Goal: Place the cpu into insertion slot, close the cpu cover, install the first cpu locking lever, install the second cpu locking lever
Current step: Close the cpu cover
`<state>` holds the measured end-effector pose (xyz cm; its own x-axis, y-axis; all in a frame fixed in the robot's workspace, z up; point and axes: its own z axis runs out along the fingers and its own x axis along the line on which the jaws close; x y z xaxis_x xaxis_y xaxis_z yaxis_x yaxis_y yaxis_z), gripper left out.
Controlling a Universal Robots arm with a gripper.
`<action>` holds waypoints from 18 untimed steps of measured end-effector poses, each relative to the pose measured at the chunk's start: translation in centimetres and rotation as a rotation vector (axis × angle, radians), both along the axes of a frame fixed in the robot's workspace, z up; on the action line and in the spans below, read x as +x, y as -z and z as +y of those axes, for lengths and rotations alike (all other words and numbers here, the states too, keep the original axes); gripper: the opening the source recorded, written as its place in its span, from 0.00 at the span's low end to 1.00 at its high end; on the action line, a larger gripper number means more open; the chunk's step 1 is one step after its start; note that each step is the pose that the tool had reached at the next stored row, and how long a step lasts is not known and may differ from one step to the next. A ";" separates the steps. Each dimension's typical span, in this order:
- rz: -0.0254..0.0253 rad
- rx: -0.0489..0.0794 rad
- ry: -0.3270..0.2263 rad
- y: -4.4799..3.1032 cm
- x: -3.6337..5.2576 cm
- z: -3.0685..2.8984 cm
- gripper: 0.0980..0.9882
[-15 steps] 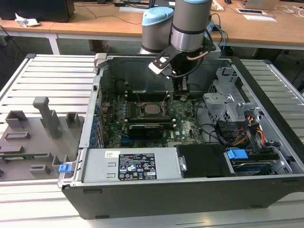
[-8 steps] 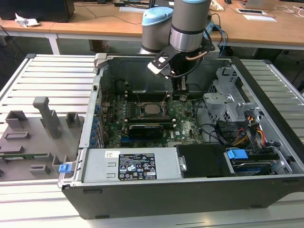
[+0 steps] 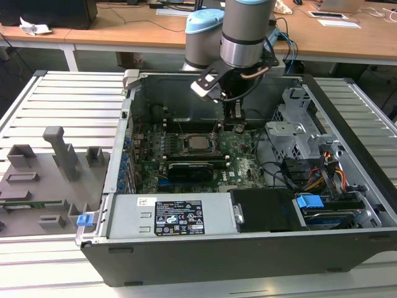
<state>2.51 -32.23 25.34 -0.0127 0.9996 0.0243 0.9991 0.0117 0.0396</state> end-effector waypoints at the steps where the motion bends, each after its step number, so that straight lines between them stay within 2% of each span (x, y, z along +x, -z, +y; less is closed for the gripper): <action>1: 0.0000 0.000 0.000 0.00 -0.06 0.00 0.01; 18: 0.0000 0.000 0.000 0.00 -0.88 0.00 0.01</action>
